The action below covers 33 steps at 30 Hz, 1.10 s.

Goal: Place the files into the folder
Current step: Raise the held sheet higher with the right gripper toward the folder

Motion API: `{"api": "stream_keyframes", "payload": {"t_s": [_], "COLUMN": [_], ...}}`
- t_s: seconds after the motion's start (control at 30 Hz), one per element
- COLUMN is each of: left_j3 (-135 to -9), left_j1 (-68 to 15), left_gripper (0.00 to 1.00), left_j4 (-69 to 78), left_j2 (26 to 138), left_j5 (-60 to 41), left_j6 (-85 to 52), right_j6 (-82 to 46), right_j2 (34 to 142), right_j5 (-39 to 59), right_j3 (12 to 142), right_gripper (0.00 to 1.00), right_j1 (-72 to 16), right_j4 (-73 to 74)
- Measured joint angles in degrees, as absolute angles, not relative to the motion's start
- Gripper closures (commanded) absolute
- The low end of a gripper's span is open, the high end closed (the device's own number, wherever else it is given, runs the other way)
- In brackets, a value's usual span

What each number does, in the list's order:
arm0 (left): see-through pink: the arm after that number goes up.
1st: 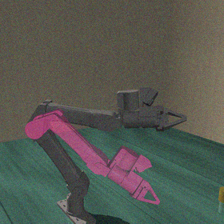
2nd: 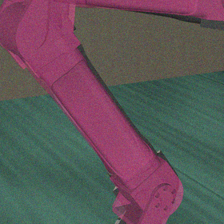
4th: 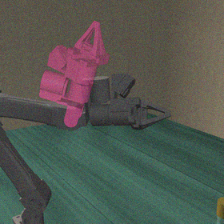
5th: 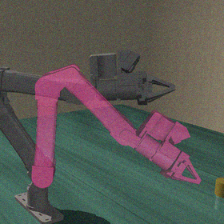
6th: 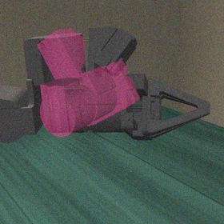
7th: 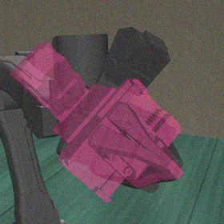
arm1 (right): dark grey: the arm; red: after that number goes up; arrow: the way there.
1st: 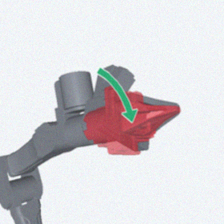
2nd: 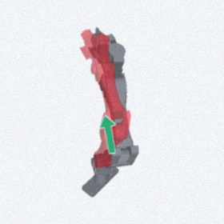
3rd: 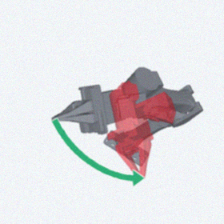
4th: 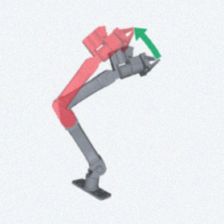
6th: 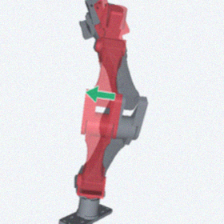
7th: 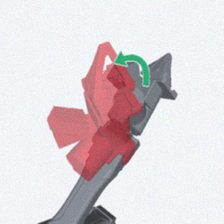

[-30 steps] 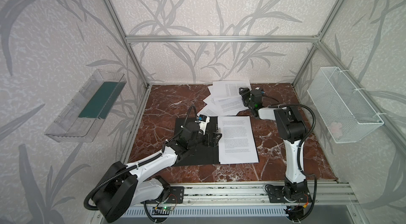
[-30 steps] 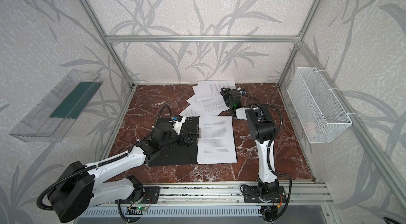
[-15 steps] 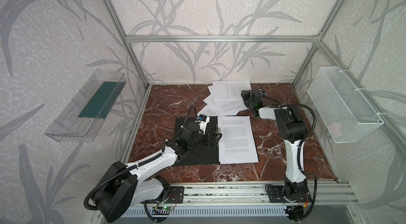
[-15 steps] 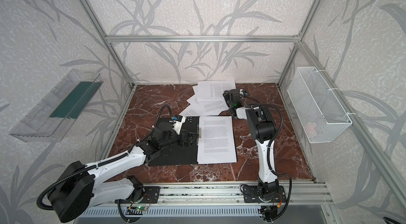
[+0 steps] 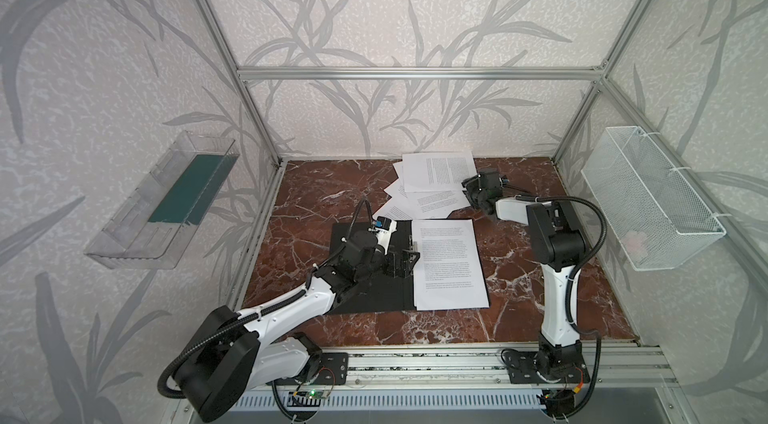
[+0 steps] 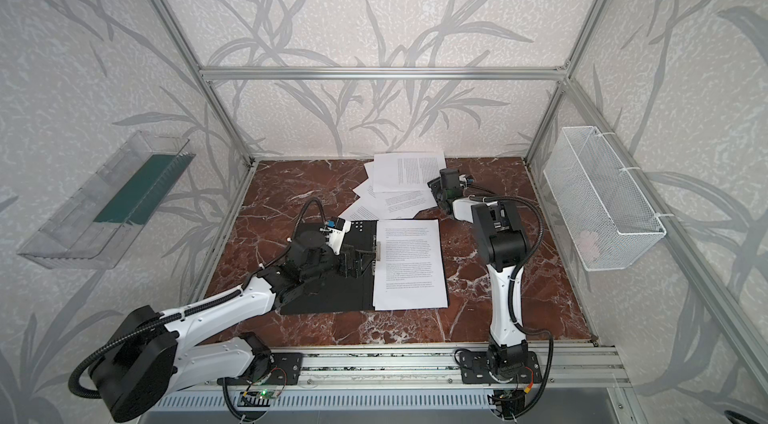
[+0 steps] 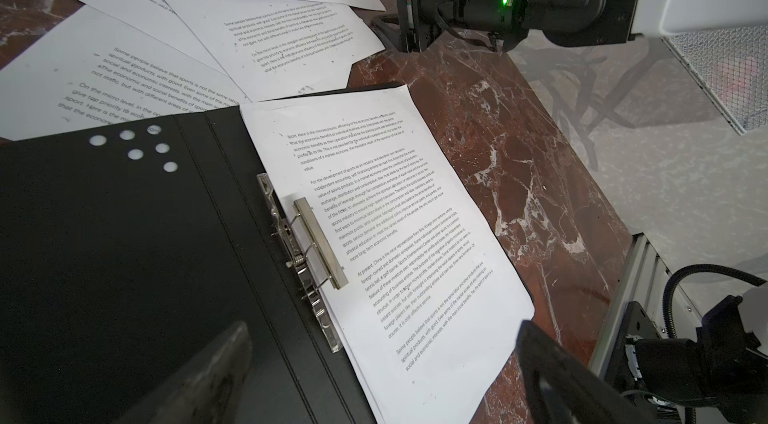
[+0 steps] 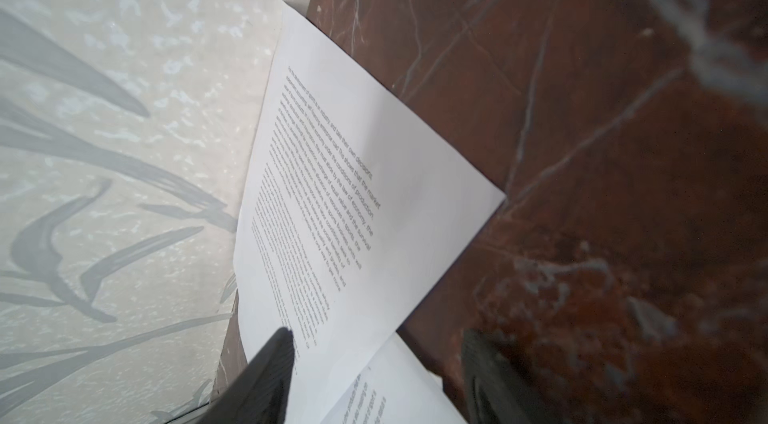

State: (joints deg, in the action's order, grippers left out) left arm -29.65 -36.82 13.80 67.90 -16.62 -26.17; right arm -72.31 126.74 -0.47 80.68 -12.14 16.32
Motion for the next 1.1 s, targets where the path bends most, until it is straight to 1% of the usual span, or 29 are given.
{"api": "stream_keyframes", "payload": {"t_s": [0.17,0.4,0.57,0.73,0.83,1.1], "left_j3": [-29.6,-29.6,-29.6,-29.6,-29.6,-29.6], "left_j1": [-37.0,-37.0,-37.0,-37.0,-37.0,-37.0], "left_gripper": [0.01,0.01,0.01,0.01,0.01,0.01], "left_j4": [13.8,13.8,13.8,13.8,13.8,13.8], "left_j2": [67.9,67.9,67.8,67.6,67.6,67.6], "left_j5": [-16.6,-16.6,-16.6,-16.4,-16.4,-16.1], "left_j6": [-26.2,-26.2,-26.2,-26.2,-26.2,-26.1], "right_j6": [-72.3,-72.7,-74.1,-76.1,-77.2,-78.7], "right_j2": [129.0,130.6,132.7,133.6,134.6,139.1], "right_j5": [1.0,0.5,0.5,0.5,0.8,2.9], "right_j3": [87.3,95.4,98.7,99.4,99.6,99.5], "right_gripper": [0.34,0.33,0.33,0.34,0.37,0.39], "right_j1": [-12.5,-13.6,-14.0,-14.0,-13.9,-13.5], "right_j4": [9.6,-3.6,-6.8,-5.9,-3.2,12.4]}}
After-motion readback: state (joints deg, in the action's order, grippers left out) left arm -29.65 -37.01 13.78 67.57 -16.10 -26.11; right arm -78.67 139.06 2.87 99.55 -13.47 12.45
